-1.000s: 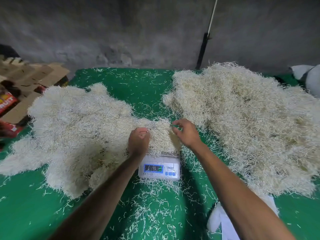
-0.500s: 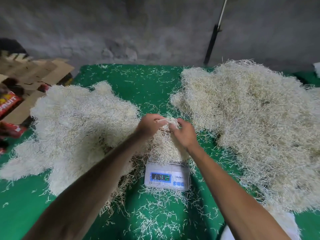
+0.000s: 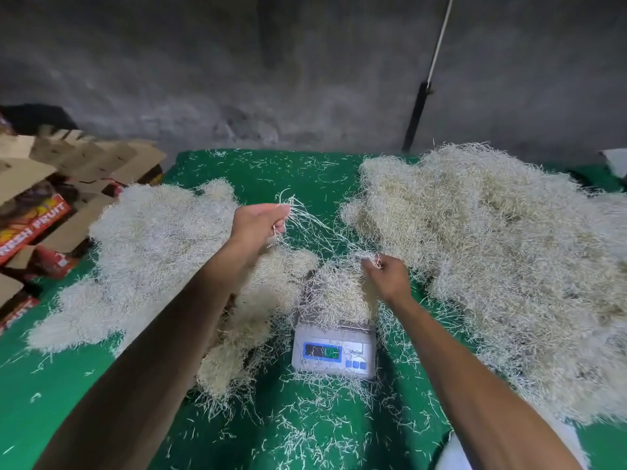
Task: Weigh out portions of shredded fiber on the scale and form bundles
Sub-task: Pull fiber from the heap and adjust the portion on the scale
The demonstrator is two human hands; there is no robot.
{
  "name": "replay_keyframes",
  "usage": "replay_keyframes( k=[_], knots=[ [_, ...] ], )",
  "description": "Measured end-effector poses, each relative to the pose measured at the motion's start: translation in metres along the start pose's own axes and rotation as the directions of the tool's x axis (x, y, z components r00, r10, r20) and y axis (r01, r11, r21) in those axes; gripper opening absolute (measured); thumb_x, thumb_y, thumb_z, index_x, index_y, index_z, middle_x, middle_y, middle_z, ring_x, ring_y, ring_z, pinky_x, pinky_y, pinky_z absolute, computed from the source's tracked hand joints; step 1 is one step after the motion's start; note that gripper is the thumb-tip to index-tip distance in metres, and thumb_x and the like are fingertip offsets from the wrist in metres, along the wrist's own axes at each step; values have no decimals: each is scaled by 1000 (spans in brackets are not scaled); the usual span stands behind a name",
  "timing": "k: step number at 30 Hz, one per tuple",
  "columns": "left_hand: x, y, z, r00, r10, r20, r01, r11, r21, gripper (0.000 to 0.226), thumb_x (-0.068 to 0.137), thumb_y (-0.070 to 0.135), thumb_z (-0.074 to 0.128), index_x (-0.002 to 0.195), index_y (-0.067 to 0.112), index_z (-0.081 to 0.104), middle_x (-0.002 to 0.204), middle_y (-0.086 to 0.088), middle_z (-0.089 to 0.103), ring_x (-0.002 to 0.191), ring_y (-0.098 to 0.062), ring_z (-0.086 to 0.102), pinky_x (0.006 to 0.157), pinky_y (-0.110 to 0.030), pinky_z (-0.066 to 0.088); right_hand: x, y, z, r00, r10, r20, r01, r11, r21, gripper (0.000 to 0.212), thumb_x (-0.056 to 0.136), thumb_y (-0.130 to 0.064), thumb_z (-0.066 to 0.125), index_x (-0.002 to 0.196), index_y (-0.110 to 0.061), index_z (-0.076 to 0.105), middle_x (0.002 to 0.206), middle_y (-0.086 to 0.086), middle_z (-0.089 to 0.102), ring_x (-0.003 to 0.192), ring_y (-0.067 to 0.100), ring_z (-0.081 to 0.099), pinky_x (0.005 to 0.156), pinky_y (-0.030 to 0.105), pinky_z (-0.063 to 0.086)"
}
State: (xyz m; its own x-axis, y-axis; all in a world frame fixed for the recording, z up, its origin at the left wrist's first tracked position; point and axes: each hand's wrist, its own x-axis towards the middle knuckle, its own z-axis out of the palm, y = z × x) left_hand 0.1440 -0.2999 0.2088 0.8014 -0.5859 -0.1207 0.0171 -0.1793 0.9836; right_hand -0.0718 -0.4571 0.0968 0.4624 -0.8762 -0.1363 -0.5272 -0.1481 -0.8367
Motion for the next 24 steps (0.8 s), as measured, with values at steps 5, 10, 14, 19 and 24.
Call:
replay_keyframes(
  k=[5, 10, 14, 19, 24],
  knots=[
    [-14, 9, -11, 973, -41, -226, 3, 986, -167, 16, 90, 30, 75, 100, 18, 75, 94, 1, 74, 74, -8, 61, 57, -26, 52, -14, -7, 5, 980, -2, 197, 36, 984, -173, 49, 101, -40, 61, 134, -4, 60, 111, 19, 72, 94, 31, 73, 91, 50, 59],
    [-33, -5, -18, 970, -106, -221, 40, 957, -286, 20, 87, 29, 78, 102, 39, 69, 95, -1, 76, 73, -21, 59, 60, -39, 48, -29, -26, 3, 965, -54, 256, 86, 989, -118, 75, 94, -39, 70, 154, -10, 35, 152, 17, 48, 133, 34, 53, 111, 51, 47],
    [-49, -15, -13, 989, -76, -124, 50, 978, -201, 20, 88, 27, 77, 89, 45, 70, 97, -7, 75, 69, -25, 56, 68, -46, 47, -40, -60, -3, 926, -353, 134, 372, 914, -164, 62, 94, -49, 68, 147, -23, 49, 150, 0, 50, 136, 19, 49, 116, 49, 40],
    [-68, -8, 12, 1000, 11, 5, -11, 1000, -3, 10, 82, 41, 80, 86, 36, 73, 99, 0, 74, 83, -18, 69, 58, -25, 55, -63, -109, -6, 819, -462, 339, 337, 867, 367, 61, 88, -36, 78, 144, -29, 56, 126, -11, 66, 110, 10, 68, 89, 24, 58],
    [-78, -7, 17, 986, -47, 161, 56, 997, -55, 42, 77, 59, 77, 109, 32, 75, 103, 9, 76, 104, -18, 70, 84, -35, 60, -74, -112, -21, 852, -485, 199, 377, 831, 410, 17, 92, -27, 76, 105, -17, 77, 89, 5, 75, 68, 24, 63, 67, 35, 57]
  ],
)
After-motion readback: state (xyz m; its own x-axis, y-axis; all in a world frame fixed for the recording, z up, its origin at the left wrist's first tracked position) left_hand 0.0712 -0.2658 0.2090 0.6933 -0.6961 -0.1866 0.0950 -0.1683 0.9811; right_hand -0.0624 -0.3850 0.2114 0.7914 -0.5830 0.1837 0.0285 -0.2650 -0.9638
